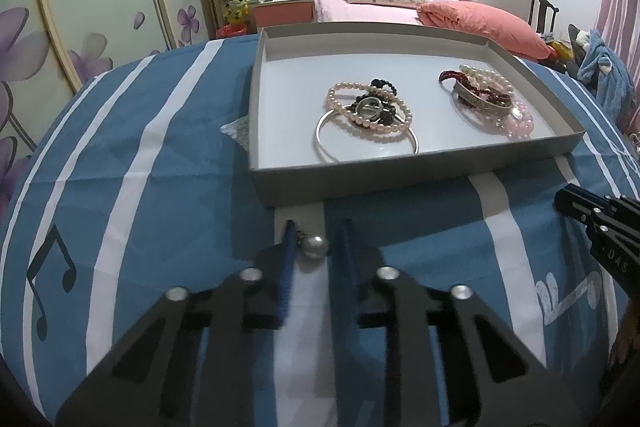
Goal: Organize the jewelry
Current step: 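Close the left tool on the second white pearl pendant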
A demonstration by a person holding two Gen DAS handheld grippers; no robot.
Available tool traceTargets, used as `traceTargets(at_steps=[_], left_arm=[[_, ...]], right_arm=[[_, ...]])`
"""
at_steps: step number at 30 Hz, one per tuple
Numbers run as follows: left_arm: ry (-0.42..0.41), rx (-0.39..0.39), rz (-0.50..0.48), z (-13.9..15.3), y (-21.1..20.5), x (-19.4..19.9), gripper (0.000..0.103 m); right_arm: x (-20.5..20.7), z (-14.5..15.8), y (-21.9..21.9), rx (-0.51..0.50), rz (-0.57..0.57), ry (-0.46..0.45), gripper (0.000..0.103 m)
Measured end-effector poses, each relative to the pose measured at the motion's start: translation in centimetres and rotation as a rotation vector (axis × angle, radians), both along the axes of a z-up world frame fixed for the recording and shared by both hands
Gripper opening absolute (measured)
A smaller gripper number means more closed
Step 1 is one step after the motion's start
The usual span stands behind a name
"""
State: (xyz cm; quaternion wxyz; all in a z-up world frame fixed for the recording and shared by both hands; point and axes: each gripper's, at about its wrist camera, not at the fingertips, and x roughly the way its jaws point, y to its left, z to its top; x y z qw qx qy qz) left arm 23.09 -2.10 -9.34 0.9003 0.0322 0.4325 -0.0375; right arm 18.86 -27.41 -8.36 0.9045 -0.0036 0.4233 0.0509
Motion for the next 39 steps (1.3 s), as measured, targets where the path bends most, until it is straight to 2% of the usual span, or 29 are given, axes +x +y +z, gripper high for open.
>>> traceTargets(at_steps=[1,11,39], left_arm=[[0.000,-0.001,-0.003,0.0,0.0,-0.1,0.014],[0.005,0.004,-0.046,0.0,-0.4,-2.1,0.014],[0.001,0.008,-0.048,-0.1,-0.8,-2.2,0.014]], right_arm=[[0.0,0.0,0.0,0.000,0.001,0.000,0.014],[-1.1,0.0,1.2,0.005,0.037,0.004,0.014],[-1.4,0.0,1.4,0.006,0.037,0.002,0.014]])
